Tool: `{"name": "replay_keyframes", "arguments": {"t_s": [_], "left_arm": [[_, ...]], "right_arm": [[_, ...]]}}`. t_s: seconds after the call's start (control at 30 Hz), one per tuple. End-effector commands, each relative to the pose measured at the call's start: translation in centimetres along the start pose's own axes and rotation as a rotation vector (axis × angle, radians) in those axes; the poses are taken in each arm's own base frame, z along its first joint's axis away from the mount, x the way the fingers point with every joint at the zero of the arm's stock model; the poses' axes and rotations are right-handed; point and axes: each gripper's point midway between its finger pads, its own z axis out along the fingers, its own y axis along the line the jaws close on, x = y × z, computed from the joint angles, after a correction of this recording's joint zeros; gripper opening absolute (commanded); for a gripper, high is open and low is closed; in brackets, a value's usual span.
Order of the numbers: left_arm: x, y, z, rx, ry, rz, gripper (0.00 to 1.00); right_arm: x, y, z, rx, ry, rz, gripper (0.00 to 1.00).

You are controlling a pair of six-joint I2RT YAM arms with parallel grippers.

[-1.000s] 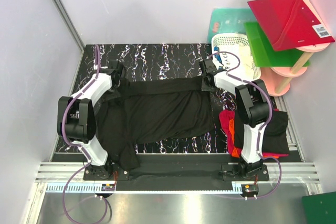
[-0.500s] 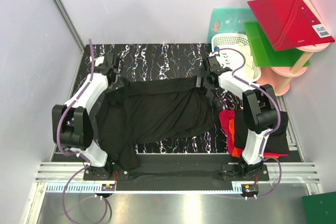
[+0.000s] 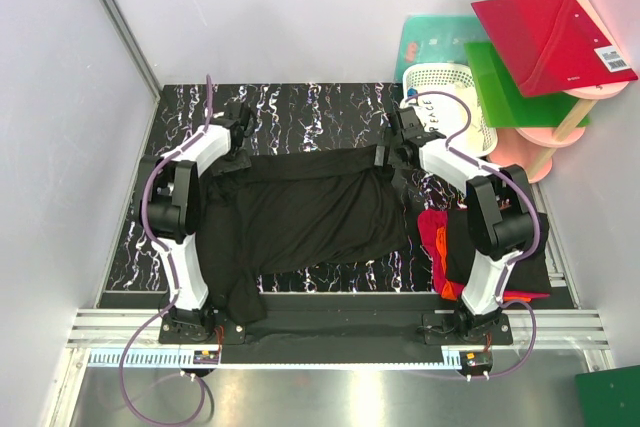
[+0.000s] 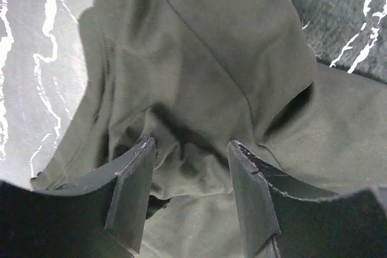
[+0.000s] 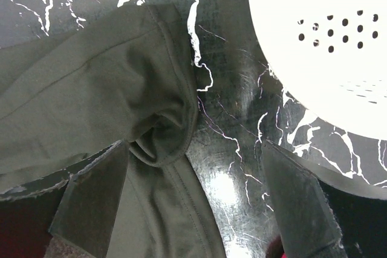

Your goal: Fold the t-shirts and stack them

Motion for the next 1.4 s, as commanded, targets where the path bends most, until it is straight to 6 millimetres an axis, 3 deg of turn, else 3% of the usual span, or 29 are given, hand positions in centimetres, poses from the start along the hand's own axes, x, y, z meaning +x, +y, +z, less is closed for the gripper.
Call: {"name": "replay_keyframes", "arguments": {"t_s": [0.0, 0.2, 0.3, 0.37, 0.4, 0.43, 0.57, 0.7, 0.93, 1.13, 1.37], "left_arm": [[-1.3, -0.3, -1.0, 0.019, -0.037, -0.011, 0.56], [-0.9, 0.6, -0.5, -0.029, -0.037, -0.005, 0.52], [-0.7, 0.8, 0.1, -0.050, -0.030, 0.004, 0.27], [-0.5, 0.7, 0.8, -0.064, -0.018, 0.012, 0.05], [-0.3, 0.7, 1.0, -0.068, -0.008, 0.015, 0.00], [-0.1, 0.6, 1.2, -0.068, -0.001, 0.020, 0.00], [1.0, 0.7, 1.0, -0.067, 0.014, 0.036, 0.00], [2.2, 1.3, -0.5, -0.078, -0.004, 0.045, 0.00], [2.6, 3.1, -5.4, -0.100, -0.139, 0.024, 0.00], [6.4, 4.2, -5.0, -0.144, -0.086, 0.069, 0.00], [10.5, 4.5, -4.0, -0.168, 0.008, 0.131, 0.00]], "right_arm": [[-2.3, 1.1, -1.0, -0.058, -0.069, 0.013, 0.95], [-0.7, 2.4, 2.5, -0.073, 0.001, 0.014, 0.87], [0.4, 3.4, 4.4, -0.105, 0.053, 0.009, 0.77], [1.3, 4.2, 5.1, -0.138, 0.090, 0.004, 0.46], [1.6, 4.2, 5.3, -0.142, 0.102, 0.007, 0.27], [1.8, 4.2, 5.3, -0.139, 0.108, 0.009, 0.00], [1.7, 2.8, 4.9, -0.077, 0.082, 0.003, 0.00], [1.0, 1.9, 4.6, -0.036, 0.057, -0.002, 0.00], [1.1, 1.7, 4.8, -0.015, 0.056, -0.001, 0.00], [1.8, 1.0, 5.1, 0.018, 0.069, 0.010, 0.00], [1.0, -0.1, 4.4, 0.080, 0.043, 0.016, 0.00]]}}
